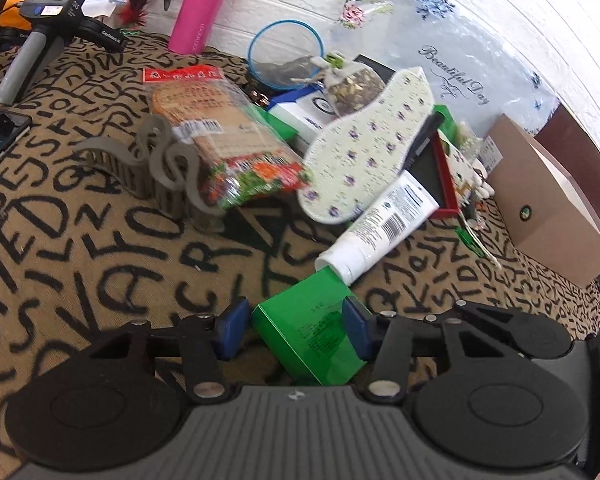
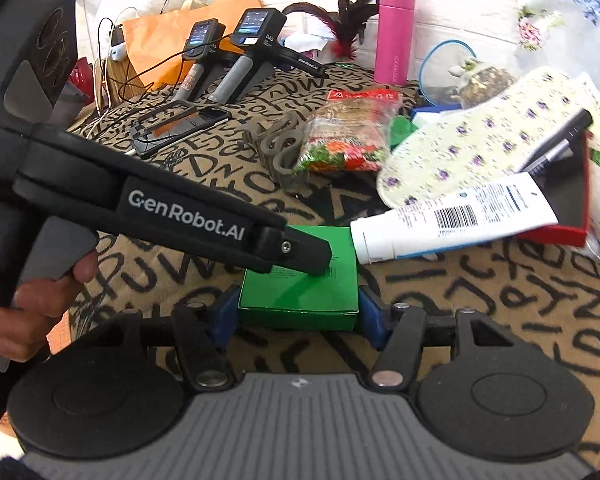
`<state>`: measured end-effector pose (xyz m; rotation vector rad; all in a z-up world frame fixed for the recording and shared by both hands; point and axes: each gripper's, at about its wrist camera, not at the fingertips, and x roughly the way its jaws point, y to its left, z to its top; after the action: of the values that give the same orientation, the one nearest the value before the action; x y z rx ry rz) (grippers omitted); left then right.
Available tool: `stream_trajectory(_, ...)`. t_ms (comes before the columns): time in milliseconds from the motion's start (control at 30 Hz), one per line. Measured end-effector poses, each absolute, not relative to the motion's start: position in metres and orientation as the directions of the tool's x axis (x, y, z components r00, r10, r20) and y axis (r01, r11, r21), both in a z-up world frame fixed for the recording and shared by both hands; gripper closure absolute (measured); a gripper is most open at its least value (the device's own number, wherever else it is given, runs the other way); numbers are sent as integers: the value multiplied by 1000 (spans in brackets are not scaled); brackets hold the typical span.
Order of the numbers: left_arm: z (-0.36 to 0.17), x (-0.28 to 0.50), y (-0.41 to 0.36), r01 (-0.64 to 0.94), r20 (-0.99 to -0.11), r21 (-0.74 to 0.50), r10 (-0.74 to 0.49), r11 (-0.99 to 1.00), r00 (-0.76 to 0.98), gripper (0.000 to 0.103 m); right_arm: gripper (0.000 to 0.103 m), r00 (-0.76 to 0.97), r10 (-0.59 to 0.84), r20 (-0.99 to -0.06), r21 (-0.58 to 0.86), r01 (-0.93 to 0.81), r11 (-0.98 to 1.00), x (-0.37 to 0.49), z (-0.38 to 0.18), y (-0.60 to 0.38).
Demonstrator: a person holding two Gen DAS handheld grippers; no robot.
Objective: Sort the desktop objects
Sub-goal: 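Close the left gripper on the green box and lift it, then carry the green box with the left gripper into the cardboard box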
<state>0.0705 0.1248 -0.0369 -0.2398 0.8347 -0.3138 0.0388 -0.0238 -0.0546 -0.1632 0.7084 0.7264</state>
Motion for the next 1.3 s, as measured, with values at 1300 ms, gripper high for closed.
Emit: stream_trajectory(1300,54,76,-136,519,-590,-249,-553,817,588,58,43,825,371,-427,140,-345,928,-2,5,-278)
